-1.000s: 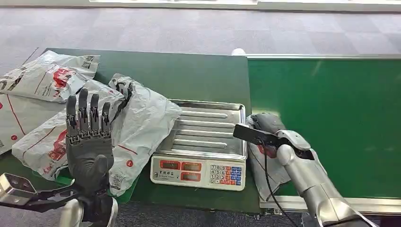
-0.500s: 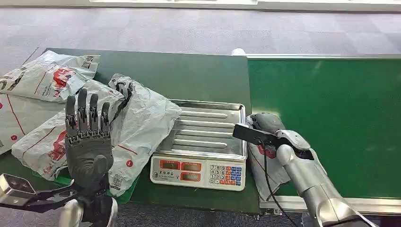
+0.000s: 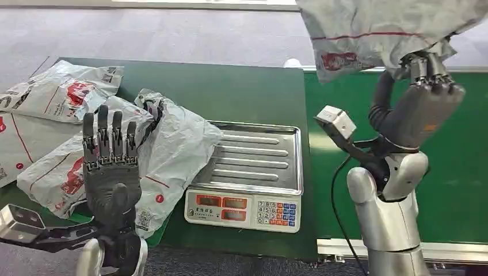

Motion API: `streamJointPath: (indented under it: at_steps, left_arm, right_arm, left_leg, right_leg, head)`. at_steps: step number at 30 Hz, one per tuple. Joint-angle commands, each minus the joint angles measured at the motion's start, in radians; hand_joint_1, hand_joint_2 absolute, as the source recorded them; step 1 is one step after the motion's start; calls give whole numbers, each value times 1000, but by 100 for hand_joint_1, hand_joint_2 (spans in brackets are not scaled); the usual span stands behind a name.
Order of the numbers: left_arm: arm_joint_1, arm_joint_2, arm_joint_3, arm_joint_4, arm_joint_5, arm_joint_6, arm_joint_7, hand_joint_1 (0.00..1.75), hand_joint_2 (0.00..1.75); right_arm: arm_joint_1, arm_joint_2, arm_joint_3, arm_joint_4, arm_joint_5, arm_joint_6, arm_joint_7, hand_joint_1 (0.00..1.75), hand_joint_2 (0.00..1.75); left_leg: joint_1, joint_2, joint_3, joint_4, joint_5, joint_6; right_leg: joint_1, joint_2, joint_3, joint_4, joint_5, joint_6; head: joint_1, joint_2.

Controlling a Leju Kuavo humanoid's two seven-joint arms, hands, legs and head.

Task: Moved the parcel from conveyor to table for the left to box.

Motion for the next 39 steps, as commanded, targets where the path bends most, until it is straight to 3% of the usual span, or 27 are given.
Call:
streamJointPath:
  at_steps: [1, 3, 4, 5, 14, 15, 16, 17, 19, 24, 27, 33, 39]
  left_arm:
    - [-78, 18, -47, 151, 6, -10, -5, 0, 175]
    - [-87, 19, -56, 174, 5, -14, -10, 0, 175]
    - [-96, 20, -63, 192, 4, -19, -23, 0, 175]
    - [-99, 20, -63, 196, 4, -19, -26, 0, 175]
    - [-98, 22, -57, 193, 3, -22, -32, 0, 175]
    - [-94, 36, -51, 178, -2, -14, -46, 0, 175]
    - [-90, 44, -40, 167, 4, -21, -45, 0, 175]
    - [-90, 47, -34, 165, 6, -28, -43, 0, 175]
    - [-99, 48, -31, 180, 8, -43, -39, 0, 175]
    - [-100, 34, -31, 186, 9, -55, -36, 0, 175]
    - [-100, 34, -31, 186, 9, -55, -36, 0, 175]
    - [-95, 30, -27, 177, 8, -57, -29, 0, 175]
    - [-43, 32, -18, 144, -1, -64, -27, 0, 175]
  right_arm:
    - [-21, 105, -147, -255, 1, 3, -50, 175, 175]
    - [-9, 149, -205, -299, -50, 3, -152, 175, 175]
    - [-24, 311, -391, -304, -200, 3, -479, 175, 175]
    - [-30, 332, -420, -305, -232, 3, -530, 175, 175]
    - [-28, 355, -407, -279, -219, 3, -530, 175, 175]
    - [17, 200, -169, -64, -229, 82, -309, 175, 175]
    - [-17, 93, -7, 10, -205, 93, -119, 175, 175]
    - [-44, 46, 90, 62, -279, 194, -62, 175, 175]
    - [-88, 19, 182, 168, -318, 254, -16, 175, 175]
    - [-104, 9, 226, 249, -363, 267, -22, 175, 175]
    - [-104, 9, 226, 249, -363, 267, -22, 175, 175]
    - [-106, -1, 241, 248, -396, 316, -30, 175, 175]
    - [-148, 32, 310, 386, -433, 353, -49, 175, 175]
  left_leg:
    - [-1, -4, 2, -1, 1, 1]
    - [-1, -3, 3, -1, 1, 1]
    - [0, -2, 2, 0, 1, 0]
    - [-1, -3, 3, -1, 1, 0]
    - [0, 0, 4, -1, 0, 1]
    - [0, 0, 6, -1, 0, 1]
    - [1, 3, 7, -2, 0, 1]
    - [1, 7, 10, -3, 0, 1]
    - [-1, 10, 4, -1, -1, 1]
    - [0, 10, 9, -5, 2, 1]
    - [-1, -1, 5, -2, 4, 2]
    - [-1, 0, 5, -2, 3, 2]
    - [-1, 5, 8, -3, 2, 2]
  right_leg:
    - [-1, -4, 4, -1, -1, 0]
    - [-2, -3, 3, 0, -1, 1]
    - [-1, -2, 3, 0, -1, 1]
    - [-1, -3, 4, -1, -1, 0]
    - [-1, -1, 5, -1, 0, 0]
    - [0, 0, 6, -2, 0, 0]
    - [0, 4, 7, -3, 1, 0]
    - [0, 8, 8, -5, 3, 1]
    - [0, 10, 4, -1, 2, 1]
    - [-2, 8, 7, -5, 5, 0]
    - [-1, -2, 6, -2, 2, 1]
    - [-1, -1, 7, -2, 2, 1]
    - [-1, 4, 8, -3, 3, 1]
  head:
    - [0, 0]
    - [0, 0]
    - [0, 0]
    - [0, 0]
    - [0, 0]
    - [0, 0]
    - [0, 0]
    - [0, 0]
    - [0, 0]
    - [0, 0]
    - [0, 0]
    - [0, 0]
    - [0, 0]
